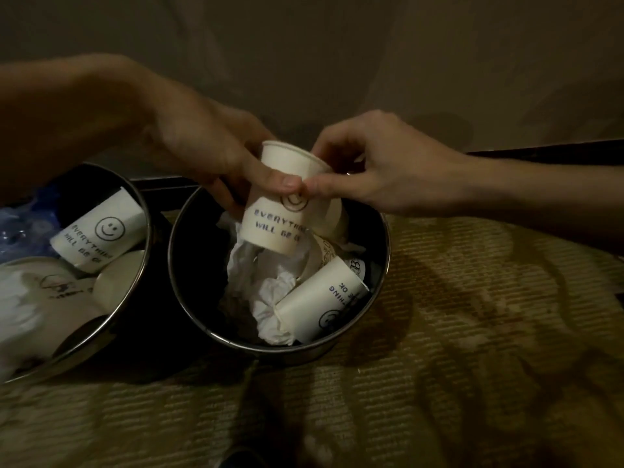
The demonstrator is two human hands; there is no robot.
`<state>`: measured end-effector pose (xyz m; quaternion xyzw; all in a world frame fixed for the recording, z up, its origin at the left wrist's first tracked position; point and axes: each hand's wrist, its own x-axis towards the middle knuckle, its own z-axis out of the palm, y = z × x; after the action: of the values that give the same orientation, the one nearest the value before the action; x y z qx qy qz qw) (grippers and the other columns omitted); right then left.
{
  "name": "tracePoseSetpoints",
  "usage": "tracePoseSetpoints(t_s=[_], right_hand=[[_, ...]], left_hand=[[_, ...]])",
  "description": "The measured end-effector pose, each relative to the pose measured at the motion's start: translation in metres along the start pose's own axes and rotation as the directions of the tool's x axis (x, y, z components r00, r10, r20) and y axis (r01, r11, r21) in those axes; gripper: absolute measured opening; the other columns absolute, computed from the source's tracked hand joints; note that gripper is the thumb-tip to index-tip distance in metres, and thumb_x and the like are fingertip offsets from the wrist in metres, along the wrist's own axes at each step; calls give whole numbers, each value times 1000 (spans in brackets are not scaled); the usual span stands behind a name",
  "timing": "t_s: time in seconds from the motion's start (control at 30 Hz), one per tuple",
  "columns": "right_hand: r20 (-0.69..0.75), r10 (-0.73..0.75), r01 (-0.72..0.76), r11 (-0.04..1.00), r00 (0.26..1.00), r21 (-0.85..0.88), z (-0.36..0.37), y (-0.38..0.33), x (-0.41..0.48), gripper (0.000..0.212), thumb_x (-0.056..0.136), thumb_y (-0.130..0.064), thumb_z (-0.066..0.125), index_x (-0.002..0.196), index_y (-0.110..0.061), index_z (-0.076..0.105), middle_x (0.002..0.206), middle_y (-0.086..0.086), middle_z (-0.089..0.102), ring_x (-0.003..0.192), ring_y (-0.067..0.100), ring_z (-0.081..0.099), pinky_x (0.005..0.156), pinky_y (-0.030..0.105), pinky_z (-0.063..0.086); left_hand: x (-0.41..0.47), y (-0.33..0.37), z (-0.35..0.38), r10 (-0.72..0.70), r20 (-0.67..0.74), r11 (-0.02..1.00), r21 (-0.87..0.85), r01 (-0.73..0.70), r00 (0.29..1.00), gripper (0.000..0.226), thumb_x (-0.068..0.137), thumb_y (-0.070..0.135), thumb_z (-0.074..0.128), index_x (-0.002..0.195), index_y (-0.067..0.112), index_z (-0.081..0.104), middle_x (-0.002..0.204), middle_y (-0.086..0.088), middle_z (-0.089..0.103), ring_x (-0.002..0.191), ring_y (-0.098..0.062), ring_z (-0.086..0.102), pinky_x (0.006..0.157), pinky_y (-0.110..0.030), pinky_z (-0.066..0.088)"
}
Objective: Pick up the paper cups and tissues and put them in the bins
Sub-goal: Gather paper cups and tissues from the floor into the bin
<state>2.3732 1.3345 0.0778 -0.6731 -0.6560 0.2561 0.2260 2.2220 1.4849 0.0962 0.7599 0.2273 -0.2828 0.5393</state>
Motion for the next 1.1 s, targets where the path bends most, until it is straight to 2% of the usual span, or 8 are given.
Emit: tracePoseSetpoints(t_s=[0.1, 0.27, 0.37, 0.47, 0.57, 0.67, 0.8, 1.1], right_hand=[[60, -29, 32, 999, 998, -38, 10, 2, 1, 16, 85, -43, 67, 94, -30, 67, 86, -16, 66, 81, -7, 61, 67, 13, 48], [73, -86, 94, 989, 994, -110, 26, 2, 3, 20, 86, -40, 67, 101, -27, 67, 91, -17, 64, 87, -2, 61, 67, 13, 48], [90, -131, 147, 968, 987, -202, 39, 4, 2, 26, 89, -39, 64, 108, -22, 68, 95, -14, 63, 88, 0, 57, 71, 17, 44], [169, -140, 176, 960, 976, -220, 44, 5, 1, 30, 90, -36, 65, 118, -23, 67, 108, -11, 66, 94, -1, 57, 75, 15, 45], [103, -170, 182, 976, 980, -117, 25, 3, -4, 34, 89, -35, 66, 121, -23, 65, 115, -12, 66, 93, -1, 62, 77, 18, 51], [-58, -176, 169, 980, 983, -100, -6, 12, -19, 18, 88, -32, 68, 103, -24, 69, 96, -16, 66, 84, 2, 63, 71, 17, 50], [-121, 35, -43, 997, 992, -64, -41, 48, -57, 14, 84, -37, 70, 77, -24, 68, 72, -10, 66, 70, 2, 62, 59, 16, 47], [-316, 531, -530, 843, 787, 97, -62, 203, -157, 9, 82, -32, 72, 80, -25, 67, 76, -4, 65, 73, 9, 61, 57, 16, 47]], left_hand=[[1, -15, 10, -104, 44, 988, 124, 98, 994, 73, 51, 73, 74, 104, 23, 74, 106, 0, 74, 100, -19, 70, 76, -31, 58], [4, -26, 21, -273, 74, 920, 310, 238, 959, 61, 63, 83, 54, 94, 34, 72, 85, 14, 73, 82, -5, 66, 66, -24, 48], [4, -30, 27, -323, 86, 888, 371, 270, 943, 53, 72, 73, 49, 107, 38, 66, 102, 8, 71, 91, -11, 66, 66, -25, 47], [1, -22, 27, -353, 49, 872, 379, 310, 934, 53, 61, 63, 61, 111, 45, 59, 109, 4, 67, 90, -21, 69, 60, -26, 48], [-6, 7, 14, -352, -79, 835, 424, 351, 933, 66, 36, 61, 73, 100, 51, 59, 97, -1, 69, 64, -24, 71, 47, -25, 48], [0, 40, 2, -151, -349, 794, 515, 324, 925, 56, 39, 65, 68, 82, 30, 72, 55, -3, 67, 44, -20, 61, 43, -25, 47], [49, 75, 16, 360, -431, 739, 674, 30, 828, 38, 88, 42, 62, 64, 13, 66, 46, 1, 54, 40, -6, 49, 40, -18, 38], [206, 117, 85, 363, -284, 761, 639, -107, 887, 29, 92, 41, 59, 69, 23, 60, 75, 4, 60, 74, -14, 60, 63, -31, 48]])
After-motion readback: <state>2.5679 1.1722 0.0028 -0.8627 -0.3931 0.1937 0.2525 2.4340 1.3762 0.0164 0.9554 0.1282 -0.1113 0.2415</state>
